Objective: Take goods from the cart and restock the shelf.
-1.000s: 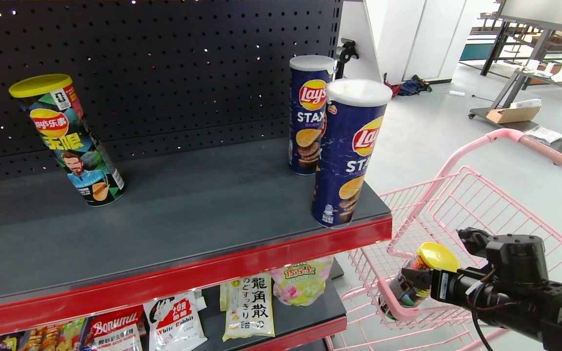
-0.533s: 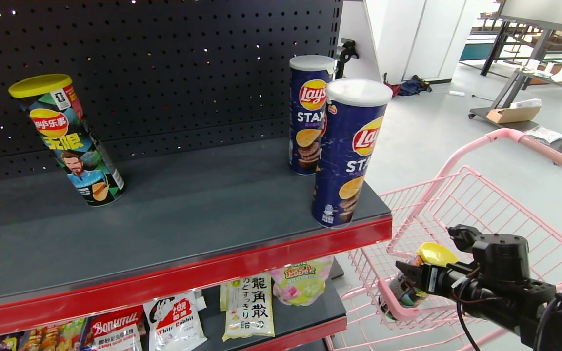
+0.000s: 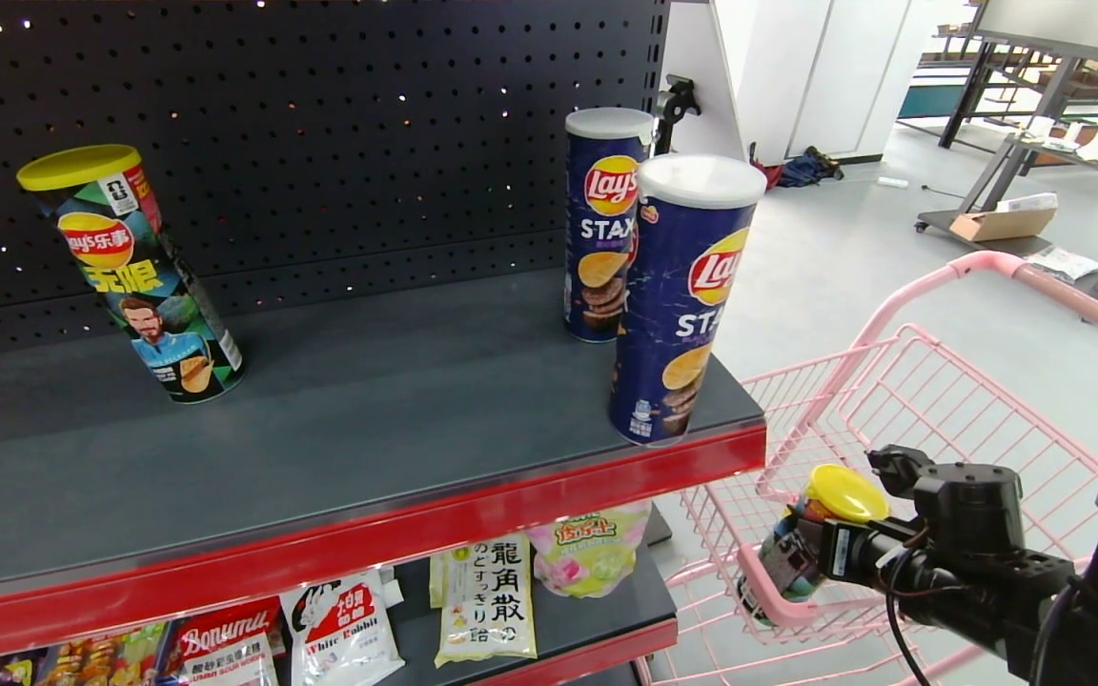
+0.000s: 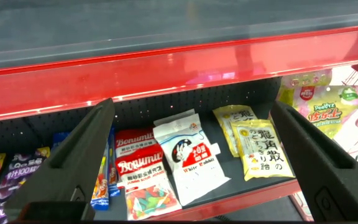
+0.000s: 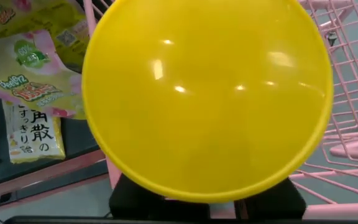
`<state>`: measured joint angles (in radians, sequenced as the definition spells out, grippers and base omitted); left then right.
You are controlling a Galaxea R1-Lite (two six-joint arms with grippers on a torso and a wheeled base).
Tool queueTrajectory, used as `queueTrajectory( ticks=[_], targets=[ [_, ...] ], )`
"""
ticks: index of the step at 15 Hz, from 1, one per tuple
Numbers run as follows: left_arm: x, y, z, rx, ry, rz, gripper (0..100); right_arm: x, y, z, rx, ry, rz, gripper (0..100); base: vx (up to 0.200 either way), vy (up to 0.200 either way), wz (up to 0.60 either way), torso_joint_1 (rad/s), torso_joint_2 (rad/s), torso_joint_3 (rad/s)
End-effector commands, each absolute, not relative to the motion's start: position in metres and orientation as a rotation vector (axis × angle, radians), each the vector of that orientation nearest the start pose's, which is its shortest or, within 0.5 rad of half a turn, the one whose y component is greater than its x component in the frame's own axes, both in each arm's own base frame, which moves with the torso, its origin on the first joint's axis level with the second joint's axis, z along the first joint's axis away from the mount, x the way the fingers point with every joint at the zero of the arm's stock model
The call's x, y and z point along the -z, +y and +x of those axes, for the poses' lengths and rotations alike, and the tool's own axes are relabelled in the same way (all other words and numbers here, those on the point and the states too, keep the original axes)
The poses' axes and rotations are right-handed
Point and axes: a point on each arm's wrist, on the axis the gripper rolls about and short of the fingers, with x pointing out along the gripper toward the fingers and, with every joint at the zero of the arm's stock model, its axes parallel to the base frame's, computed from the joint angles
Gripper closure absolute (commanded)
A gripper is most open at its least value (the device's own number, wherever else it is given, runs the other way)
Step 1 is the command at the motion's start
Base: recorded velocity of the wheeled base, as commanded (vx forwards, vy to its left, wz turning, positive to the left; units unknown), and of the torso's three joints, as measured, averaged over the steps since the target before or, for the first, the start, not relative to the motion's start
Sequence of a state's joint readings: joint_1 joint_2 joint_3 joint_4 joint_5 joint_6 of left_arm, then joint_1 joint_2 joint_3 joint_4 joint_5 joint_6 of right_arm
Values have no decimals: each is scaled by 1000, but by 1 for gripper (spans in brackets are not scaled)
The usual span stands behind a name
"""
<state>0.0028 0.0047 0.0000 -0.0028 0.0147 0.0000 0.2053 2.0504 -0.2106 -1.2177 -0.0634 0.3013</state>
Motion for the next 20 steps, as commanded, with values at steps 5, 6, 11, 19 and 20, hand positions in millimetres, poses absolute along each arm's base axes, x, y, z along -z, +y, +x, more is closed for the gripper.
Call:
queueTrajectory(
  ticks=[5, 6, 11, 19, 20],
  targets=[
    [-76, 0, -22, -18, 2, 0, 0, -101, 39, 272, -60, 339, 103, 100, 0, 0, 0, 0, 0, 0],
    [-76, 0, -22, -18, 2, -2, 0, -132, 39, 277, -63, 295, 101, 100, 0, 0, 0, 0, 0, 0],
    [-76, 0, -22, -20, 2, -3, 0, -268, 32, 218, -65, 255, 98, 100, 0, 0, 0, 0, 0, 0],
    [-76, 0, -22, -18, 2, -2, 0, -227, -2, 2, -5, 286, -5, 100, 0, 0, 0, 0, 0, 0],
    [-76, 0, -22, -18, 2, -2, 0, -219, -3, -11, 16, 300, -20, 100, 0, 0, 0, 0, 0, 0]
  ],
)
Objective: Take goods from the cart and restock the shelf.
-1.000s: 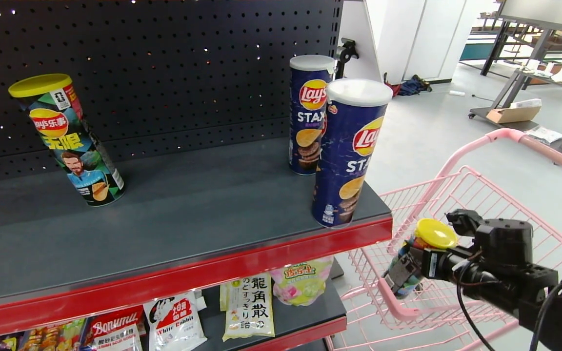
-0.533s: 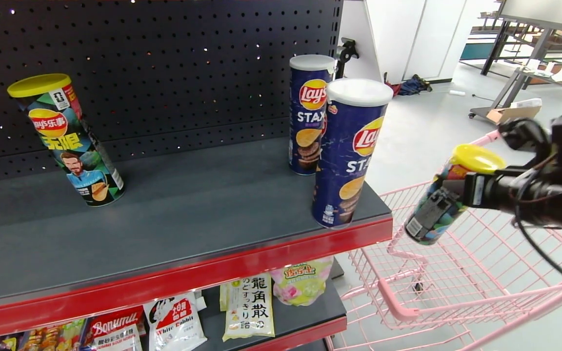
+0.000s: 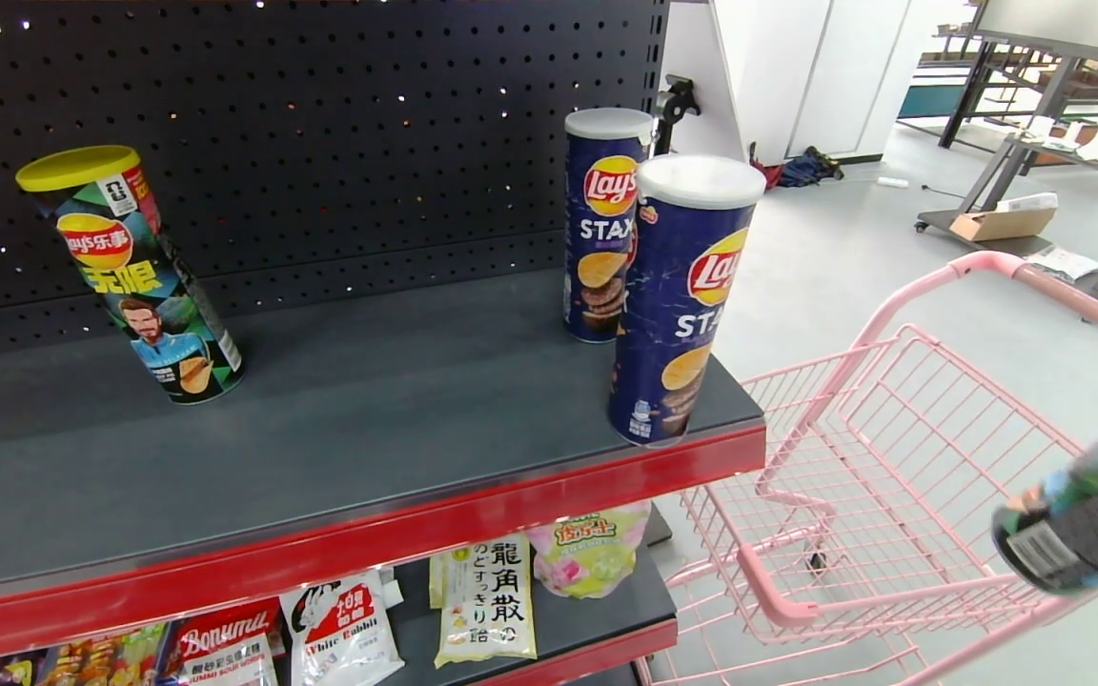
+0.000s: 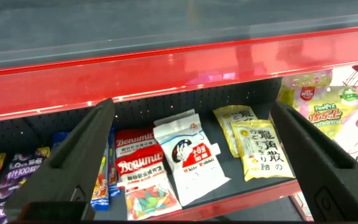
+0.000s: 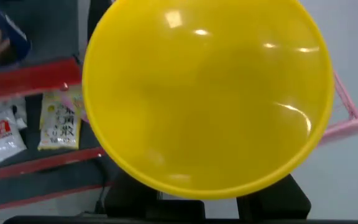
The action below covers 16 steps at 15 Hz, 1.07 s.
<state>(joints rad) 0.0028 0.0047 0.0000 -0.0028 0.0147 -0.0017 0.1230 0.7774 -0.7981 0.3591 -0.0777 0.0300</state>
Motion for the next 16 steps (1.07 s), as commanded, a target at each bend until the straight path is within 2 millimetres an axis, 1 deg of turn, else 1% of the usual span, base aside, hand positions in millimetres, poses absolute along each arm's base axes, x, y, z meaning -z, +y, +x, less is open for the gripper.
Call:
queueTrajectory(
  ticks=[1, 3, 10, 16],
  targets=[
    [-76, 0, -22, -18, 2, -2, 0, -215, -3, -18, 5, 294, -41, 100, 0, 0, 0, 0, 0, 0],
    [-76, 0, -22, -18, 2, -2, 0, -214, -4, -19, 39, 292, -87, 100, 0, 0, 0, 0, 0, 0],
    [-76, 0, -22, -18, 2, -3, 0, -212, -4, -21, 38, 289, -95, 100, 0, 0, 0, 3, -7, -6],
    [-76, 0, -22, -18, 2, -3, 0, -212, -4, -21, 34, 290, -100, 100, 0, 0, 0, 180, -467, -280]
  ],
)
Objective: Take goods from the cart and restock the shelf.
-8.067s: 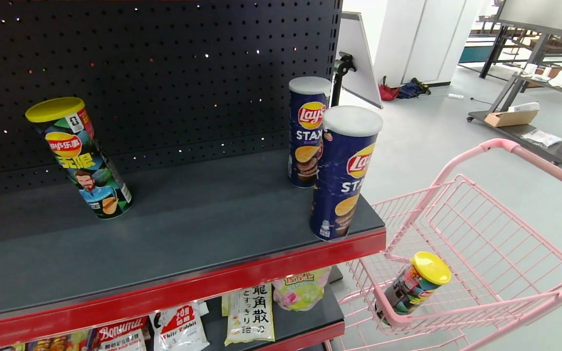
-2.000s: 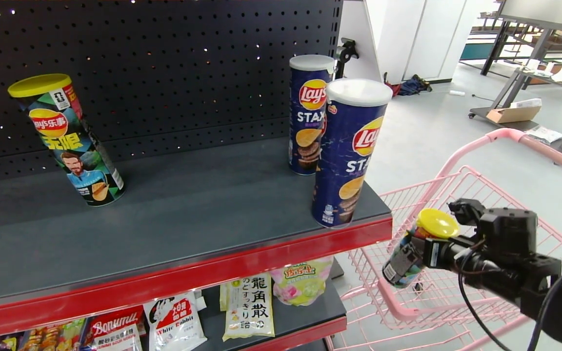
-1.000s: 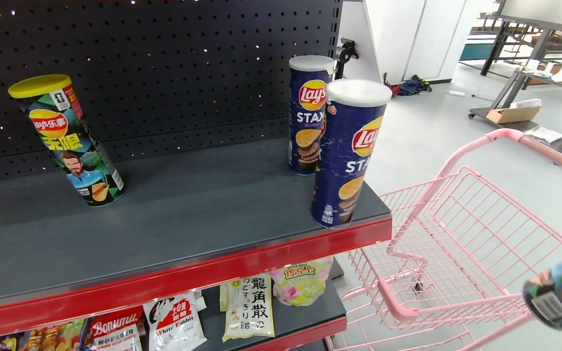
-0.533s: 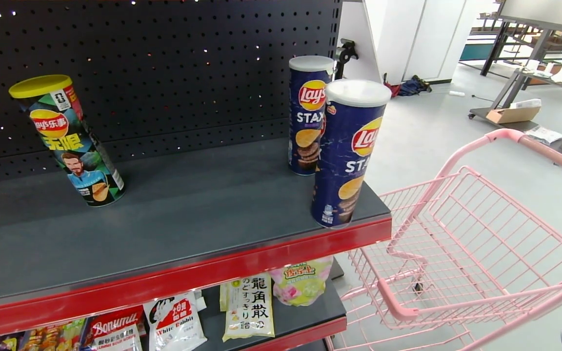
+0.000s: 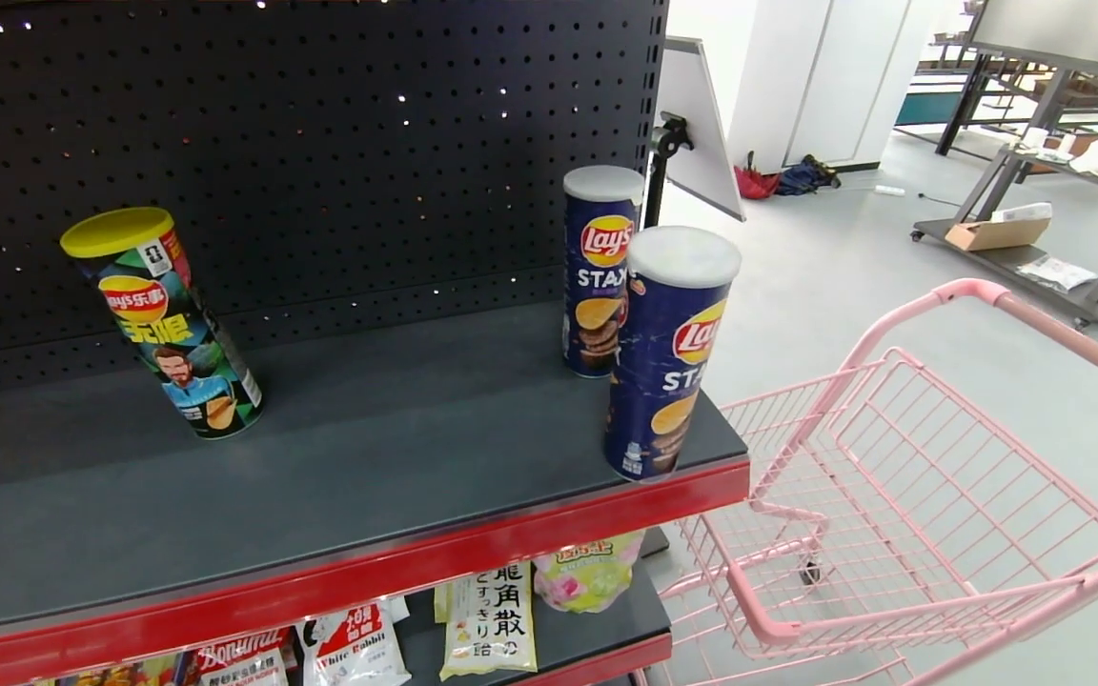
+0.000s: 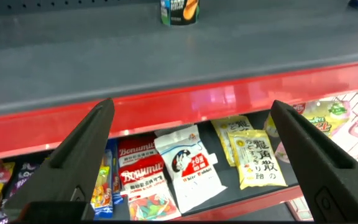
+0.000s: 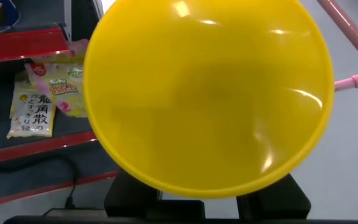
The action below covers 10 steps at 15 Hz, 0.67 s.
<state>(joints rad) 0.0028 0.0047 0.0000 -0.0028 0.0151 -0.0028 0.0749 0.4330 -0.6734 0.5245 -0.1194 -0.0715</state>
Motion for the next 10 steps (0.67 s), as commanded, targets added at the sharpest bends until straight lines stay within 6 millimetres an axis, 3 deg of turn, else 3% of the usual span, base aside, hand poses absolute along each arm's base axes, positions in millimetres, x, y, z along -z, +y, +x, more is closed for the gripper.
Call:
queueTrajectory(
  ticks=[1, 10],
  targets=[
    [-76, 0, -22, -18, 2, -3, 0, -209, -4, -20, 33, 299, -102, 100, 0, 0, 0, 178, -417, -242],
    [-76, 0, -22, -18, 2, -3, 0, -207, -4, -17, 28, 313, -105, 100, 0, 0, 0, 160, -373, -215]
  ],
)
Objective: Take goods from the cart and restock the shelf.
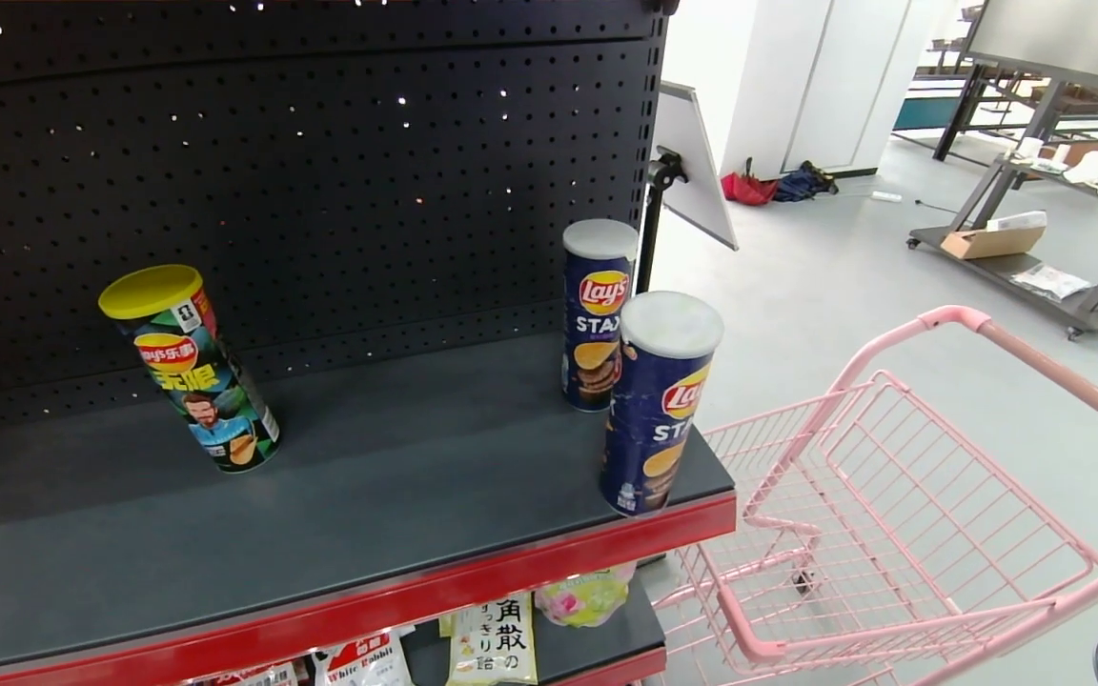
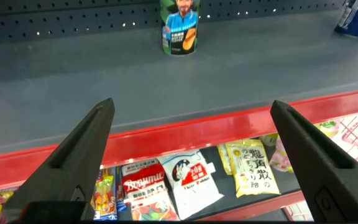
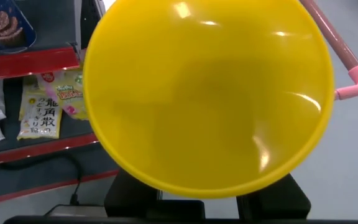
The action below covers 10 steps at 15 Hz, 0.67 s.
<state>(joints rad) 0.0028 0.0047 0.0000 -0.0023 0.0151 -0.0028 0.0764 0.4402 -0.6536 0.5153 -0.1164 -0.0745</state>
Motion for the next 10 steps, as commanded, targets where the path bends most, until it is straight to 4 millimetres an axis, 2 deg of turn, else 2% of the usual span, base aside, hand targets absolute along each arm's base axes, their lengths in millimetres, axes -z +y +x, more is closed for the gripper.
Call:
queueTrajectory(
  ticks=[1, 3, 7, 10],
  targets=[
    [-76, 0, -22, -18, 2, -3, 0, -205, -4, -17, 26, 316, -106, 100, 0, 0, 0, 159, -364, -203],
    [-76, 0, -22, -18, 2, -3, 0, -201, -4, -19, 28, 316, -123, 100, 0, 0, 0, 161, -356, -200],
    [-76, 0, -22, -18, 2, 0, 0, -198, -4, -21, 25, 313, -132, 100, 0, 0, 0, 10, -31, -13],
    [-76, 0, -22, -18, 2, 0, 0, -196, -4, -21, 23, 314, -145, 100, -200, 0, 0, 6, 5, -1]
  ],
)
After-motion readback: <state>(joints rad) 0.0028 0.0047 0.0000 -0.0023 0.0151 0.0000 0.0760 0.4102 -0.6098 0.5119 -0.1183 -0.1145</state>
